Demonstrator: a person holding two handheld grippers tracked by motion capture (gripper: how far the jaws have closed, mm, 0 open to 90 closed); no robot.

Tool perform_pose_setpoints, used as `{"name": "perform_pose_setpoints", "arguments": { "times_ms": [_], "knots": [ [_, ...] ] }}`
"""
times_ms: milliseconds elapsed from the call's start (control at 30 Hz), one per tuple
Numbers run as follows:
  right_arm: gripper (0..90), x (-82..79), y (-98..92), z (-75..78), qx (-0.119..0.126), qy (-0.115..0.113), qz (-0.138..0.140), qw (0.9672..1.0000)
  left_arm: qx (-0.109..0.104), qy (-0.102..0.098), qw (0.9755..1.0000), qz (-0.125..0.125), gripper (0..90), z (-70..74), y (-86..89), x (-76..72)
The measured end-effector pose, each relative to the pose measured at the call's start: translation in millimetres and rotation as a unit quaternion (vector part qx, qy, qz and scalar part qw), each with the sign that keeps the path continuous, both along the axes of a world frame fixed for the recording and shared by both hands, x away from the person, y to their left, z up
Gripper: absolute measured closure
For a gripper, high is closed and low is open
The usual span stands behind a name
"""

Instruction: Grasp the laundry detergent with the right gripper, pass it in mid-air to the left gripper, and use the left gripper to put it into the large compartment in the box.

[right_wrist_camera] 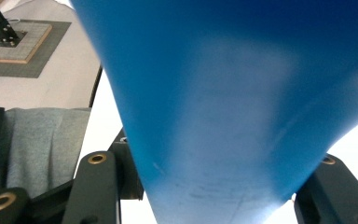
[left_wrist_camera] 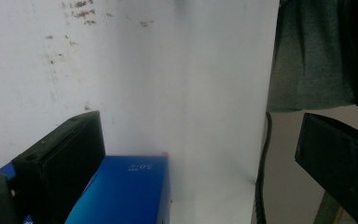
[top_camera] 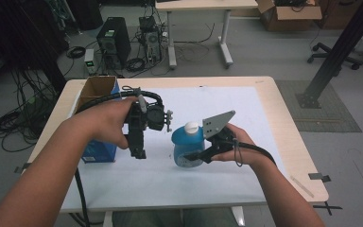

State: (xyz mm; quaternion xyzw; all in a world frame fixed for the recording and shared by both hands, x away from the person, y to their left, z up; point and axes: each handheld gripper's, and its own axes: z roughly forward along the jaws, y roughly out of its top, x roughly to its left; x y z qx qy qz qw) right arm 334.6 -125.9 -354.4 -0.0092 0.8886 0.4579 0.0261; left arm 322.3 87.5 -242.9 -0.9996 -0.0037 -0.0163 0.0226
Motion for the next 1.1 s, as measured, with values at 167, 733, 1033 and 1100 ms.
{"name": "perform_pose_setpoints", "arguments": {
  "times_ms": [167,733,1033,1100],
  "knots": [
    [45.5,-0.6,9.2,-6.0,-0.006,-0.003,-0.004,1.0,0.001,0.001,1.0,-0.002,1.9,-0.3,-1.7,0.5],
    [45.3,0.2,28.8,-24.9,-0.008,-0.01,-0.021,0.9997,-0.008,0.009,0.9999,-0.007,1.2,-4.4,-10.2,2.1],
    [45.2,-0.1,37.8,-28.4,-0.002,-0.01,-0.026,0.9996,-0.01,0.011,0.9999,-0.007,0.9,-5.5,-13.7,1.7],
    [45.2,-0.1,39.8,-28.8,0.0,-0.012,-0.026,0.9996,-0.01,0.011,0.9999,-0.006,0.9,-5.9,-14.6,1.8]
  ]
}}
